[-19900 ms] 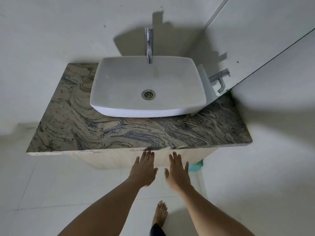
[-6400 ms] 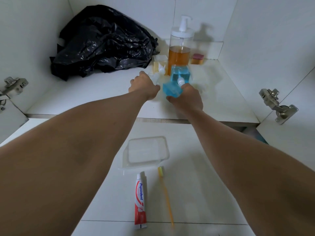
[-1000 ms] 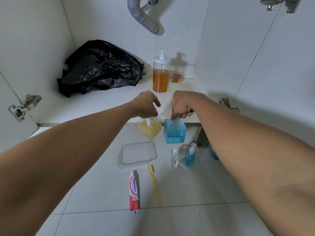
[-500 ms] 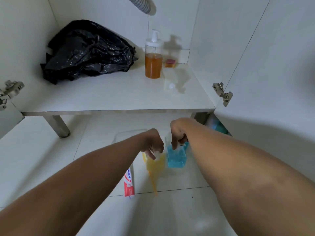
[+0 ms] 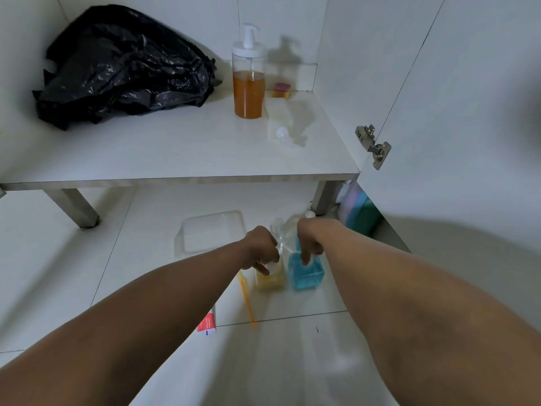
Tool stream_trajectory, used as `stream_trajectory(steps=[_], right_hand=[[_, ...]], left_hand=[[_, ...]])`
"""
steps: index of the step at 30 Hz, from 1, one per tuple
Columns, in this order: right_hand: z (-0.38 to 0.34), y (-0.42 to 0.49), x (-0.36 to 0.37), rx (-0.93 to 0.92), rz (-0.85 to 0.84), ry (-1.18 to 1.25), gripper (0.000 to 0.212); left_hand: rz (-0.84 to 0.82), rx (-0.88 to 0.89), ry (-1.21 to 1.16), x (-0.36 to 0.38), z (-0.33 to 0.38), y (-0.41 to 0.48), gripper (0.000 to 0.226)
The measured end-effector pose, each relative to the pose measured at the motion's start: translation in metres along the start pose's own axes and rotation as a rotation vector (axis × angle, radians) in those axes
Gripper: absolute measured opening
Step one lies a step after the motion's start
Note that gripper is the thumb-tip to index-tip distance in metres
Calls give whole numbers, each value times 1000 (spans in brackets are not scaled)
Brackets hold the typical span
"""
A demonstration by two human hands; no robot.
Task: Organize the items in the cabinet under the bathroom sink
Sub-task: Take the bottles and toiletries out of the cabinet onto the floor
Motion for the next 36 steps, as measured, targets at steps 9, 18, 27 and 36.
stream_trajectory(steps=[9,18,27,36], right_hand=[[9,9,8,-22,-9,11,45],[2,-1,-28,-65,-7,73,37],[-10,-16,-136,-72,154,254,38],[-7,-18,-215,-107,365,460,33]], left_hand=[[66,49,123,-3,3,8,39],[162,179,310,-24,14,15,29],[414,345,311,-94,82,-1,17],[545,395,254,-163,117,8,10]])
Point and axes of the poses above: each hand's wrist, its own y-axis towards the middle knuckle, its own x-axis out of the palm, z = x × y, the point moved 6 cm from there along y, towards the middle knuckle, and after that the axes turned 9 degrees about x, right-handed, at the moved point
